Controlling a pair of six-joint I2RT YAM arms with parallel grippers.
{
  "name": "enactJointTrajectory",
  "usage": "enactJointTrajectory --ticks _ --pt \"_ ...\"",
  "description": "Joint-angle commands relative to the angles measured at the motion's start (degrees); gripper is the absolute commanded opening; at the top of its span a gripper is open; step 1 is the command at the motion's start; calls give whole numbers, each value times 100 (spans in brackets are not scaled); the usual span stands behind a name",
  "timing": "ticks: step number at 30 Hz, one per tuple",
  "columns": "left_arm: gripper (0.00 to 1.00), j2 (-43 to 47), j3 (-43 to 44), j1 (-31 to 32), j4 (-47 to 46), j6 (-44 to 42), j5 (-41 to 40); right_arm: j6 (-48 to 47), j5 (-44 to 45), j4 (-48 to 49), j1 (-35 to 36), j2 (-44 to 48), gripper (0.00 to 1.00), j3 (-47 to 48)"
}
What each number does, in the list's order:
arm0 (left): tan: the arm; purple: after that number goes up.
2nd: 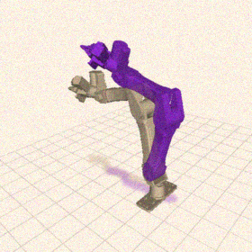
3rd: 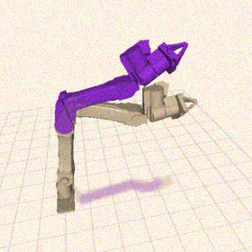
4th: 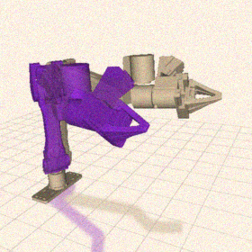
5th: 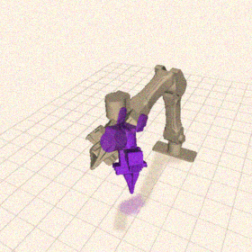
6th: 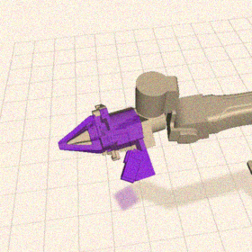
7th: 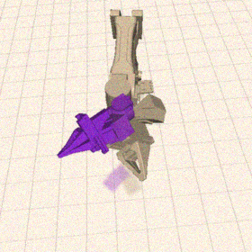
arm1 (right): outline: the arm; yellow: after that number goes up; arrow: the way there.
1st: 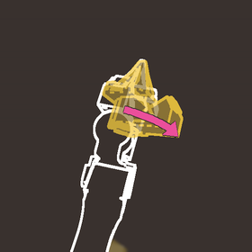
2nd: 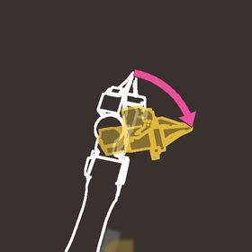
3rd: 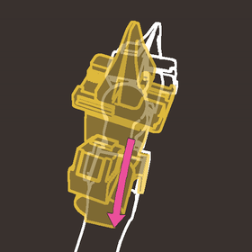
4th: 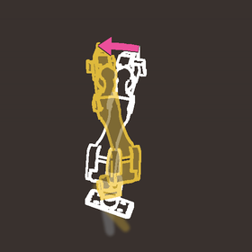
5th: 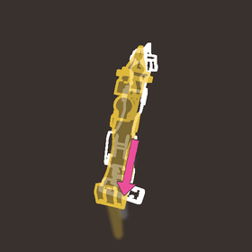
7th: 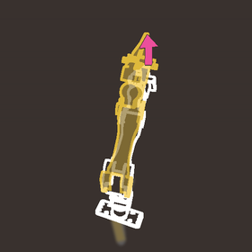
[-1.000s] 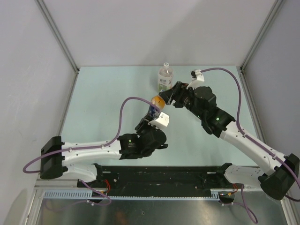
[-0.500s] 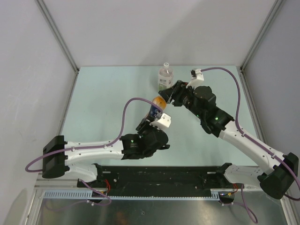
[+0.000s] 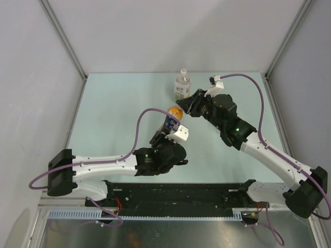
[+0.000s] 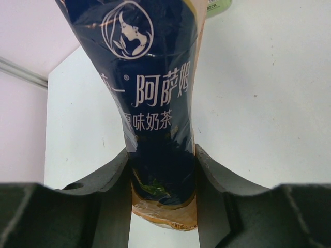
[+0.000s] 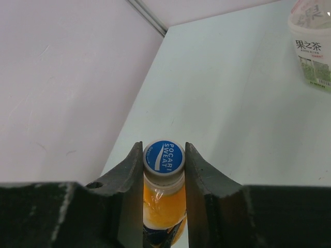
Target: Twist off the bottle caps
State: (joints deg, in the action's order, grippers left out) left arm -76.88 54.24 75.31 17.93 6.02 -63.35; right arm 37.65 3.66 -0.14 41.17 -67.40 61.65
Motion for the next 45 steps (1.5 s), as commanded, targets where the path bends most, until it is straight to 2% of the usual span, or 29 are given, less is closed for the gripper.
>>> enactJointTrajectory --ticks 1,7,16,25,33,45 --pt "0 27 166 48 -97 16 -10 -189 -143 271 9 -19 0 248" --pt "0 247 -27 24 -118 -39 616 -423 -957 816 -146 122 0 7" --pt "0 967 -509 -142 -327 -241 1630 54 -2487 1899 -989 425 0 -658" --pt "0 2088 -1069 -359 -1003 -816 3781 -220 -3623 2299 -1210 582 0 -795" --pt "0 2993 -1459 -700 -1324 -911 5965 -461 -4752 2717 -1319 751 0 -919" --pt "0 3366 -1622 -1275 -1691 -867 8711 -600 -6247 3728 -1323 972 0 -1248"
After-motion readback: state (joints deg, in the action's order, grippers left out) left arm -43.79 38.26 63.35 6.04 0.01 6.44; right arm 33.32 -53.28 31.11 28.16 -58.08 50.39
